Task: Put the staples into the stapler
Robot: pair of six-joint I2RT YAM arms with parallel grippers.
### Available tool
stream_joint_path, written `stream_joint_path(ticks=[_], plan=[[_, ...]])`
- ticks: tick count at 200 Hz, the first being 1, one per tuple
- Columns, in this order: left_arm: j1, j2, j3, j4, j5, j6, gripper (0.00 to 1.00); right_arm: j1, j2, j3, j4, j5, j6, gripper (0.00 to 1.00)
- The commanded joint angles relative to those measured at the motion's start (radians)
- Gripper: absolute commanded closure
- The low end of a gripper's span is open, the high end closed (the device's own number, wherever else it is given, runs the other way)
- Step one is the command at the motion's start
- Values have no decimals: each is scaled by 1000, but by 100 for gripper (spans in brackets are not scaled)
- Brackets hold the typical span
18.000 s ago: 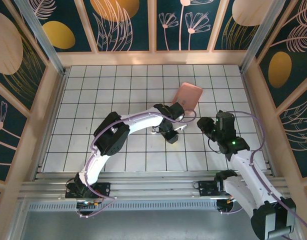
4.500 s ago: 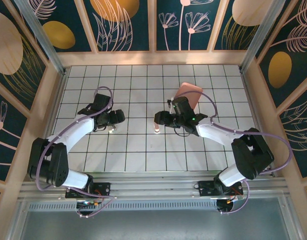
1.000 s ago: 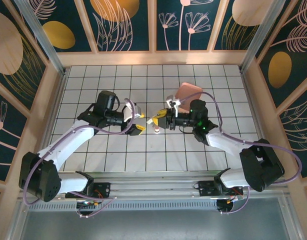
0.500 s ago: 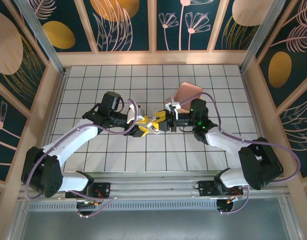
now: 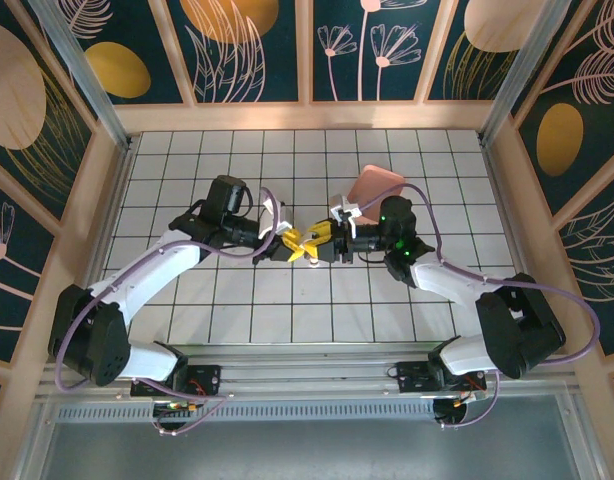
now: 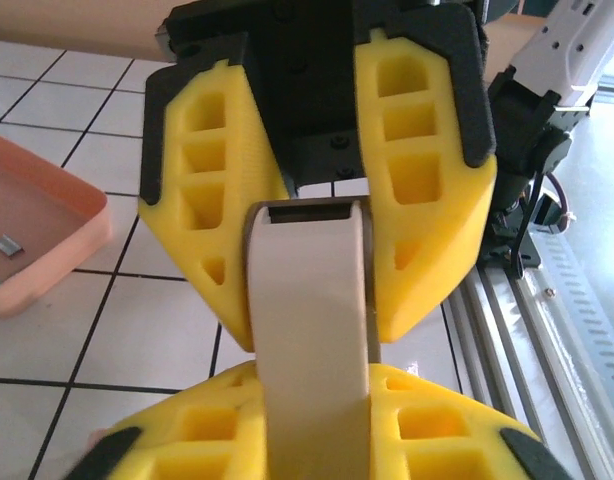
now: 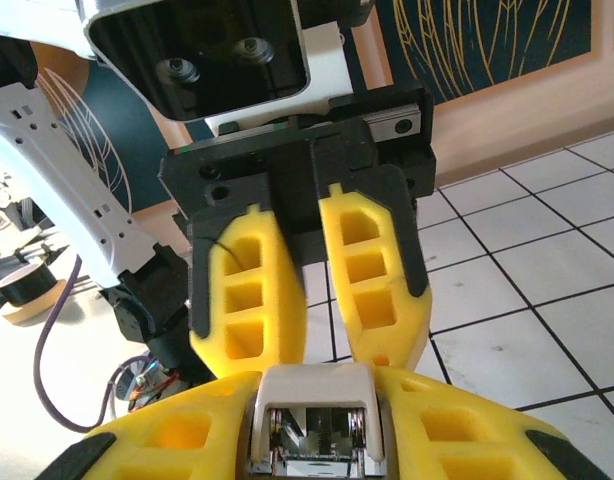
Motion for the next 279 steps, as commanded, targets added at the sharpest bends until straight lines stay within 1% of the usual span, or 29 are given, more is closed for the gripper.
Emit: stream_joint_path(ticks=[1, 7, 9, 25, 44, 75, 97, 112, 127, 158, 192, 225, 230, 254, 268, 279], plan=[[-8, 5, 11, 74, 38, -76, 90, -3, -48, -13, 39, 52, 16, 60], [-8, -1, 1, 113, 49, -119, 92, -3, -65, -31, 45, 73, 26, 57], [-8, -4, -5, 131, 55, -135, 92, -25, -69, -39, 48, 79, 29, 56], [-8, -28, -65, 293, 79, -282, 94, -44, -117, -83, 53, 130, 43, 51], [-8, -58, -131, 479, 69, -455, 94, -43, -162, -113, 26, 183, 31, 49], [-8, -83, -171, 607, 40, -593, 95, -31, -193, -121, -18, 250, 4, 46], [-8, -89, -202, 715, 22, -696, 95, -17, -171, -101, -29, 245, -13, 46], [-8, -88, -204, 745, 7, -739, 95, -14, -158, -94, -31, 248, -20, 46], [-7, -86, -205, 762, 5, -759, 95, 9, -147, -93, -18, 258, -23, 46], [-9, -85, -205, 750, 15, -761, 95, 15, -128, -80, 15, 307, -12, 47], [-8, -91, -202, 700, 12, -739, 95, 5, -146, -77, -15, 449, -8, 53], [-7, -98, -212, 672, 5, -729, 95, -3, -198, -121, 106, 526, 56, 55], [-8, -97, -212, 664, 1, -726, 95, -33, -206, -127, 126, 538, 66, 55], [-8, -104, -217, 641, -8, -714, 96, -53, -235, -136, 157, 596, 94, 56], [-8, -111, -219, 635, -36, -714, 96, -57, -245, -133, 152, 580, 91, 55], [-8, -115, -217, 639, -67, -722, 95, -54, -252, -135, 130, 543, 72, 51]])
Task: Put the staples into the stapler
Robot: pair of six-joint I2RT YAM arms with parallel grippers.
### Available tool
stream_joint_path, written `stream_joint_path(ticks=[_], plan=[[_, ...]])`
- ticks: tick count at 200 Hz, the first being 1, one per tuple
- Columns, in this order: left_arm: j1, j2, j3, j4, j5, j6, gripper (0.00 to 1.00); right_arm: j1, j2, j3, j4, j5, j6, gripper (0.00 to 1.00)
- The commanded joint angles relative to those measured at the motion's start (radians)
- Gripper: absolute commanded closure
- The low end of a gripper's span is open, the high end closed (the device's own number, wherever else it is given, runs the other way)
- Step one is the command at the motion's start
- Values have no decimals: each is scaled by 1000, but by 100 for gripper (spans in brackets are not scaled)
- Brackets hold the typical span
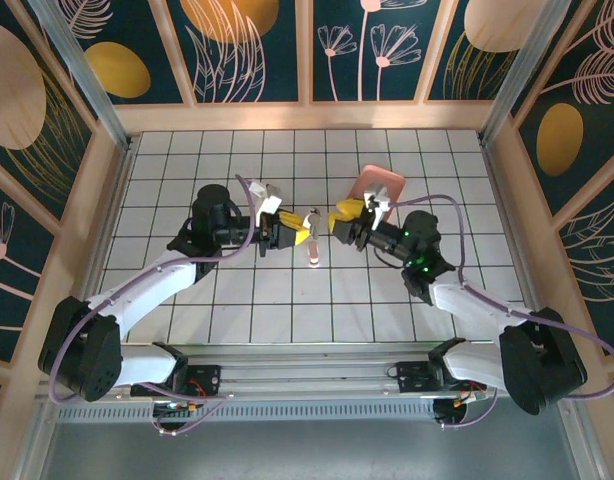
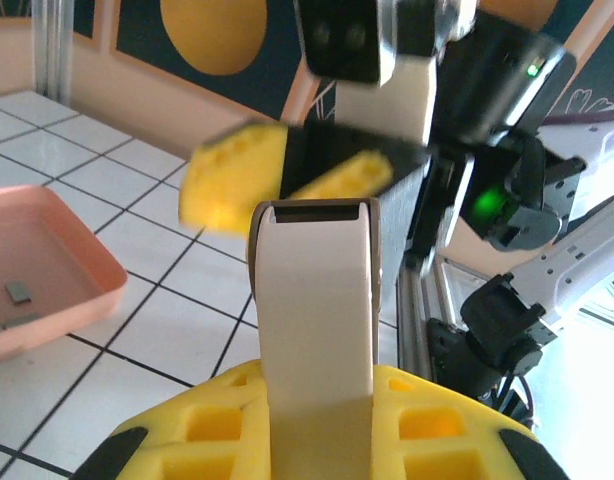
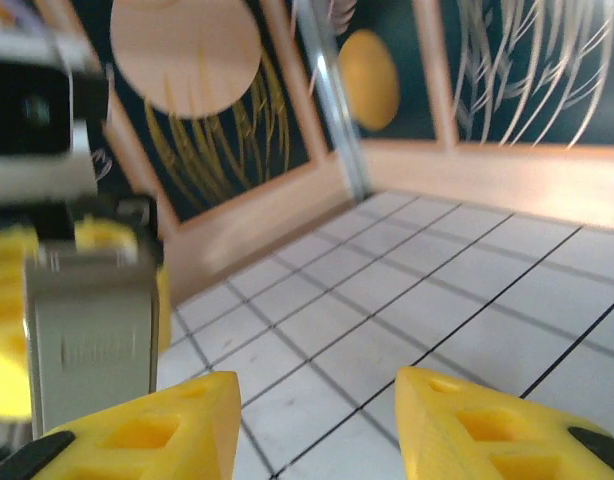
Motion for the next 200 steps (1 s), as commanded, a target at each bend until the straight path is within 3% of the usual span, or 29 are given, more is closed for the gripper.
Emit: stream_joint_path(ticks=[1, 22, 76, 132, 157, 200], plan=[[-2, -28, -5, -16, -21, 9, 95, 2, -37, 3, 61, 13, 0, 51], [-2, -19, -3, 29, -67, -48, 95, 38, -64, -20, 8, -9, -67, 47], [-2, -12, 1, 64, -104, -106, 95, 159, -42, 16, -125, 93, -172, 42], [-2, -16, -5, 62, -98, -115, 95, 162, 54, 80, -84, 126, -143, 43], [-2, -19, -3, 42, -98, -103, 95, 157, 48, 79, -91, 208, -135, 48], [-2, -23, -3, -16, -89, -74, 96, 71, -5, 59, -117, 298, -88, 57]])
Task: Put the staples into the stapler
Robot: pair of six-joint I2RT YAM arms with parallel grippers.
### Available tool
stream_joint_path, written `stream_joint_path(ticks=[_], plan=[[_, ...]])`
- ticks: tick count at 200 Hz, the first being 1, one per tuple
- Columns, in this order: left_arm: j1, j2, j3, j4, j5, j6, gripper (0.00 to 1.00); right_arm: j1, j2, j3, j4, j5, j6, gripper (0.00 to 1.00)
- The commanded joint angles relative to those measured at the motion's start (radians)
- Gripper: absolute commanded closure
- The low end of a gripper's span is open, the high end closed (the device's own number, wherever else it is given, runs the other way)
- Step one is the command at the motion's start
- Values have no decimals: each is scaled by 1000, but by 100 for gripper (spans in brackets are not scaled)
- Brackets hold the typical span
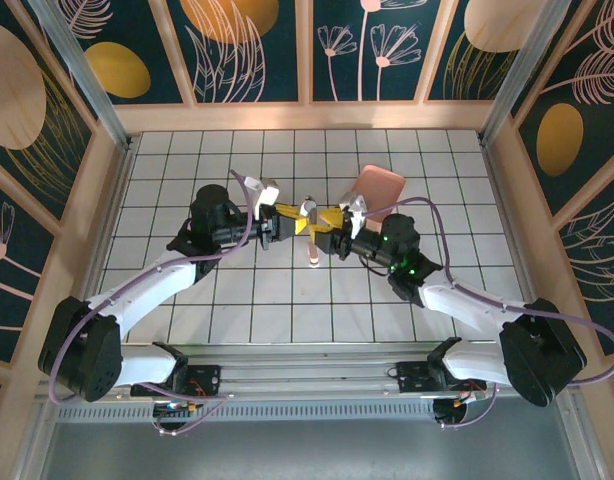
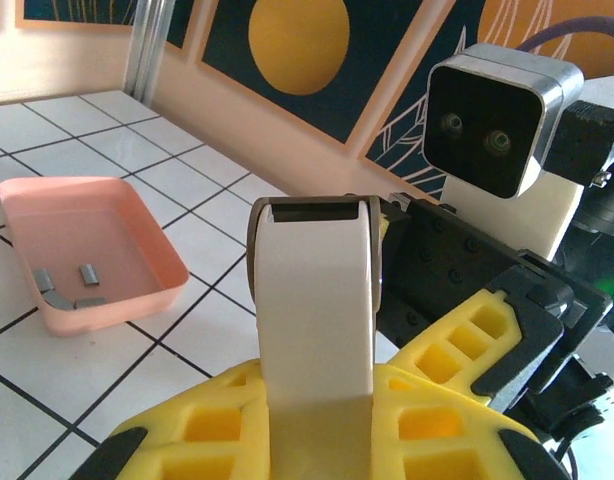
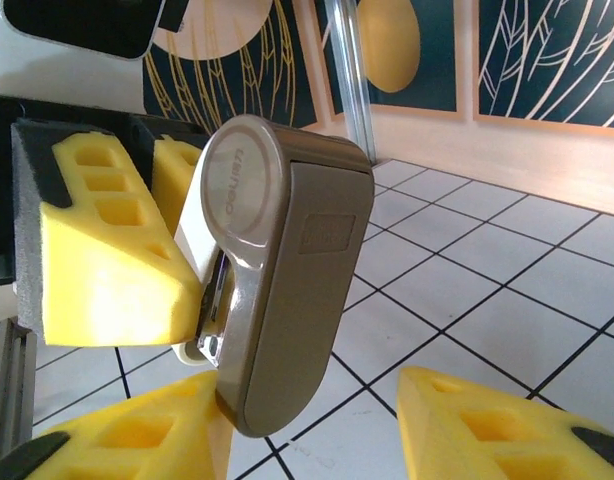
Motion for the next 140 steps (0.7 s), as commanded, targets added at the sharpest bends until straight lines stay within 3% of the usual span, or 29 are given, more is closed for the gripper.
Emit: stream_joint_path(ticks=[1, 74, 121, 140], plan=[[-3, -22, 0, -44, 66, 21, 96, -83, -48, 14, 8, 159, 37, 57], [-3, -16, -3, -61, 83, 20, 97, -154, -33, 63, 19, 115, 43, 57], [-3, 0, -78, 193, 67, -216, 97, -207, -49, 28, 108, -17, 130, 52], [-3, 6, -77, 173, 58, -215, 97, -228, -83, 11, 80, -55, 142, 48]])
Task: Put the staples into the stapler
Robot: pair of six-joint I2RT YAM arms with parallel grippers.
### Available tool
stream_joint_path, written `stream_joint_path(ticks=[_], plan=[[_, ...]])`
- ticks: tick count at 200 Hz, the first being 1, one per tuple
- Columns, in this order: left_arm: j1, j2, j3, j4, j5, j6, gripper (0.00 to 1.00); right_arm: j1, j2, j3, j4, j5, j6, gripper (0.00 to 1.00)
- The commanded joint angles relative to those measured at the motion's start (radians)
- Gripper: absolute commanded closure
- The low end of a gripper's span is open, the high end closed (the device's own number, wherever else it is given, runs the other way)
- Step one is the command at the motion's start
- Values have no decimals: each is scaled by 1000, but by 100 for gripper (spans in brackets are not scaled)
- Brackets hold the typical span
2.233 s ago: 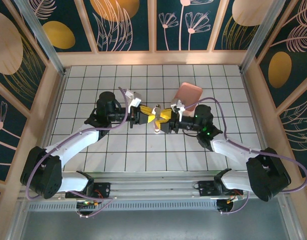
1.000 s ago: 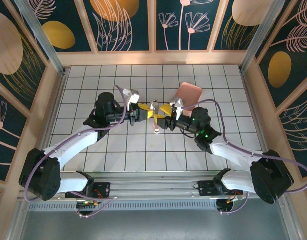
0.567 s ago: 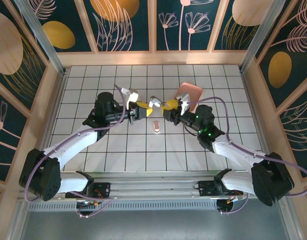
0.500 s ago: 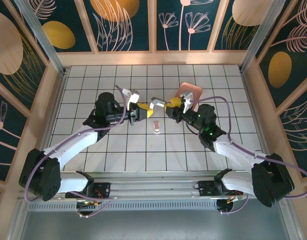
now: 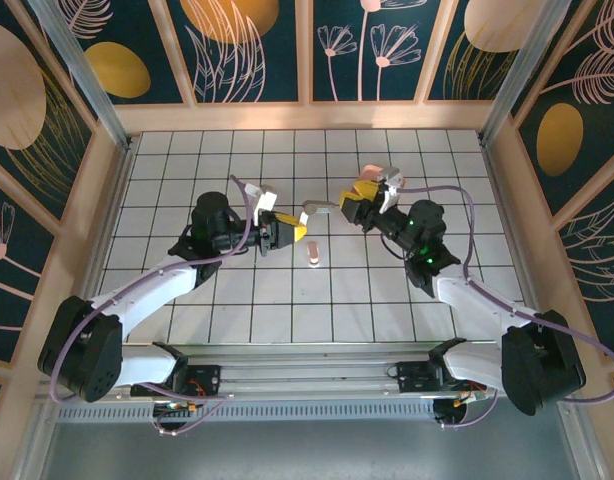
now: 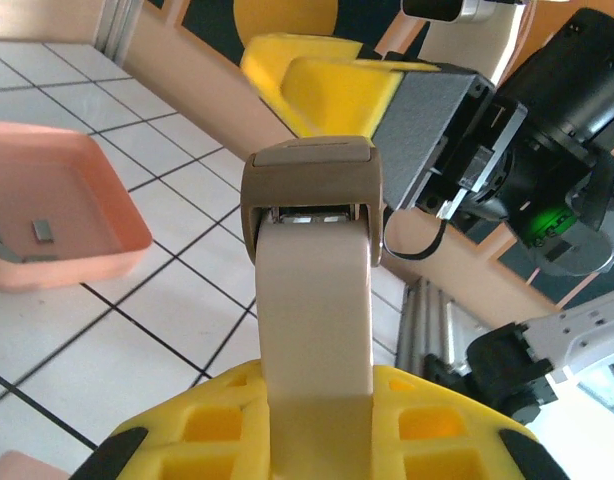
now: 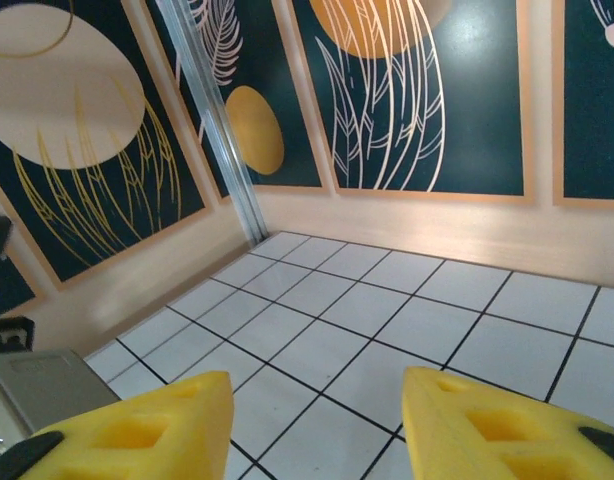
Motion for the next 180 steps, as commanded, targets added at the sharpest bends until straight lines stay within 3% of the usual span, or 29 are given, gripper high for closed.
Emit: stream_joint_path(ticks=[1, 34, 78, 111, 148, 180], plan=[[-4, 6, -4, 94, 4, -73, 97, -26, -52, -20, 35, -84, 41, 48], [-4, 20, 52, -64, -7, 12, 97, -40, -134, 4, -130, -155, -91, 44], [-4, 65, 143, -301, 32, 45, 97, 24, -95, 189, -508, -148, -527, 40], [-4, 78, 169, -391, 70, 56, 97, 117, -7, 292, -663, -86, -800, 39], [-3, 86, 199, -451, 82, 50, 97, 162, 86, 353, -711, -92, -880, 39], [-4, 86, 205, -473, 87, 50, 96, 165, 134, 384, -743, -112, -903, 46]])
